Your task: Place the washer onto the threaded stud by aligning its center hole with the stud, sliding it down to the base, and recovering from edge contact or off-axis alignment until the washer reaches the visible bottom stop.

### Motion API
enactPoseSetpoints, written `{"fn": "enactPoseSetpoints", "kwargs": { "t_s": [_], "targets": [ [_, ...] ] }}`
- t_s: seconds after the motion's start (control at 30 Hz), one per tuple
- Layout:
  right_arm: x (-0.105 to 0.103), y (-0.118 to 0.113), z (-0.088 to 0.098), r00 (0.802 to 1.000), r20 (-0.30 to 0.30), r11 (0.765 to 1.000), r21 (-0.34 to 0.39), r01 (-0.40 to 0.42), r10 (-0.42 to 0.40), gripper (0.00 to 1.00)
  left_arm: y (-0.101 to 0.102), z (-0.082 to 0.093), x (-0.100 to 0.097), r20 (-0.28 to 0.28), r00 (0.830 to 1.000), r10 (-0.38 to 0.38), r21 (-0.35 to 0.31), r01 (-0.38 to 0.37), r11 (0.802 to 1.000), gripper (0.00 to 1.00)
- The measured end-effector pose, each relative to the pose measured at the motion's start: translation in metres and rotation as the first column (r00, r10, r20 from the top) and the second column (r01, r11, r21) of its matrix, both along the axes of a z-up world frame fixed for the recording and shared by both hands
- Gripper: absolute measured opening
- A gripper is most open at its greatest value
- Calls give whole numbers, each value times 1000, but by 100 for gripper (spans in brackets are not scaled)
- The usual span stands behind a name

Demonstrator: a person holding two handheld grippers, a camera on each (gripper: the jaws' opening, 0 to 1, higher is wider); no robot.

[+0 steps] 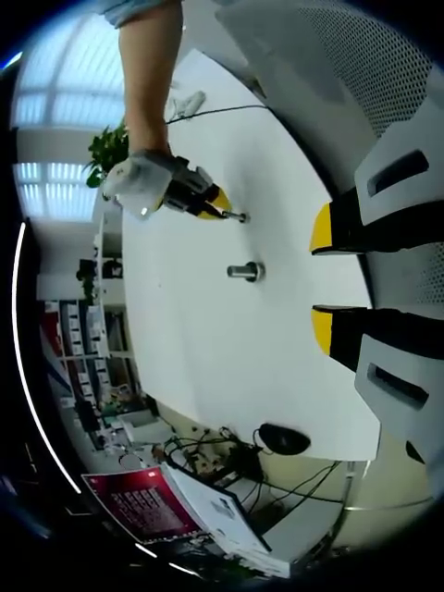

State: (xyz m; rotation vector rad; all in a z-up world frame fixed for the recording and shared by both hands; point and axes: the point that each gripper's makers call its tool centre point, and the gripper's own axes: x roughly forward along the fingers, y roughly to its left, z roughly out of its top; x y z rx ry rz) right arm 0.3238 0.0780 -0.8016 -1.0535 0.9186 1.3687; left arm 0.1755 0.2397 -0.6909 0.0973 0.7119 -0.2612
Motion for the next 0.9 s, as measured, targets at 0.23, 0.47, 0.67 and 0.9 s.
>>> {"fn": "enactPoseSetpoints", "kwargs": {
  "t_s": [0.23,0.47,0.67,0.9],
  "targets": [
    [0,0,-25,999,-26,999,-43,19,-20,14,0,0,0,-3,1000,3,0,-4,1000,19],
    [-1,-7,-17,1000,-3,999,-32,29,-29,20,-1,0,0,-3,1000,-6,-2,6,1000,19],
    [-8,-21,22,991,5,989,63,133,-134,25,-5,-1,-2,-8,1000,-25,-8,25,1000,19],
    [-31,-56,103,936,-79,879,324,349,-342,25,-9,2,-3,6,998,-62,-21,63,998,17]
  ]
}}
